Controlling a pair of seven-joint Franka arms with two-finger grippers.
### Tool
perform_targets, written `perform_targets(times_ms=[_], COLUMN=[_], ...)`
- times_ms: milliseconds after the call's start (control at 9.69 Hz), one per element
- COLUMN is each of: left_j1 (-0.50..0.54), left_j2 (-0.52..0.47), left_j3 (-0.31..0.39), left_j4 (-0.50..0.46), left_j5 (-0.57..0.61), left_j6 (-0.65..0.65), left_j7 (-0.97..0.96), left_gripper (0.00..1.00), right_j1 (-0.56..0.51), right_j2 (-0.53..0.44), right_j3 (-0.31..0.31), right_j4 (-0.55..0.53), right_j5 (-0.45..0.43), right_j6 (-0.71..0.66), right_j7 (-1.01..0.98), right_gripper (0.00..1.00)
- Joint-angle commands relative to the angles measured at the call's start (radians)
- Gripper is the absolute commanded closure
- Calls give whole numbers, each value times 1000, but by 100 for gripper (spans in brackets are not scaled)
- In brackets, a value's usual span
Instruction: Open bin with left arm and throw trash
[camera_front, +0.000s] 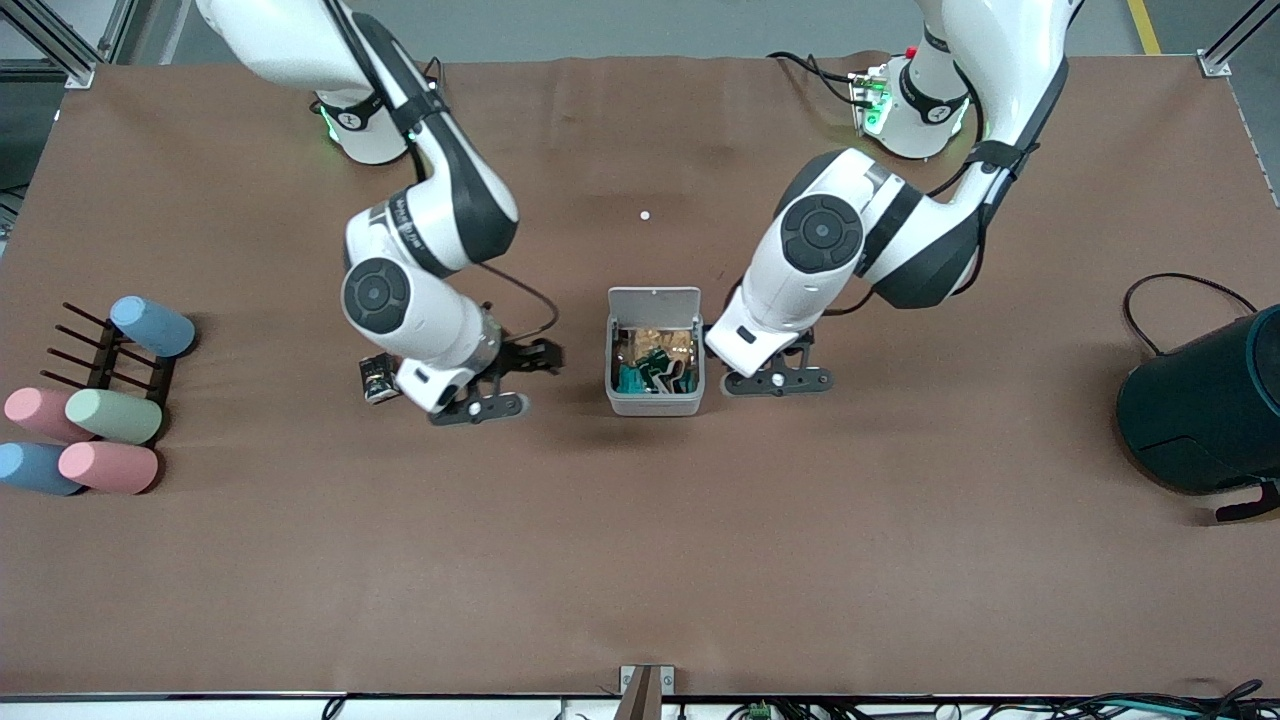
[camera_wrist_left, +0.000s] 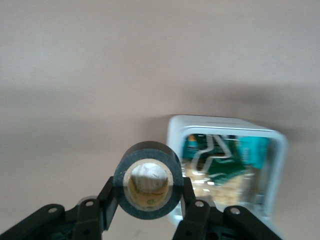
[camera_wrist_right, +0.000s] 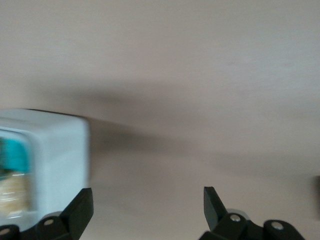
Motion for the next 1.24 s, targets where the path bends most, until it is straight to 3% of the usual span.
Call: perform_targets(times_ms=[0, 310, 413, 516, 619, 929, 1135], left_j1=[-71, -94, -96, -97, -96, -91, -30], left_j2=[93, 136, 139, 145, 148, 139, 63], left_j3=[-3, -4, -3, -1, 2, 5, 5], left_j4=[111, 110, 110, 110, 113, 133, 133], left_j5=[-11, -11, -8, -7, -7, -7, 0], left_j6=[-17, -12, -12, -12, -12, -15, -93], left_j7=[-94, -103, -102, -99, -90, -92, -77], left_gripper=[91, 81, 64, 18, 0, 0, 0], right_j1=[-31, -91, -128, -152, -177, -260, -271], right_j2=[-9, -18, -18, -20, -18, -15, -10], right_j3=[11, 11, 12, 12, 12, 12, 12], right_j4=[-41, -218, -252, -297, -317, -374, -406], right_j5=[-150, -172, -172, -172, -172, -172, -172], right_j6=[-7, 192, 194, 209, 214, 218, 244], right_j7=[-47, -229, -287, -337, -370, -446, -451], right_gripper=[3, 2, 2, 2, 2, 3, 3])
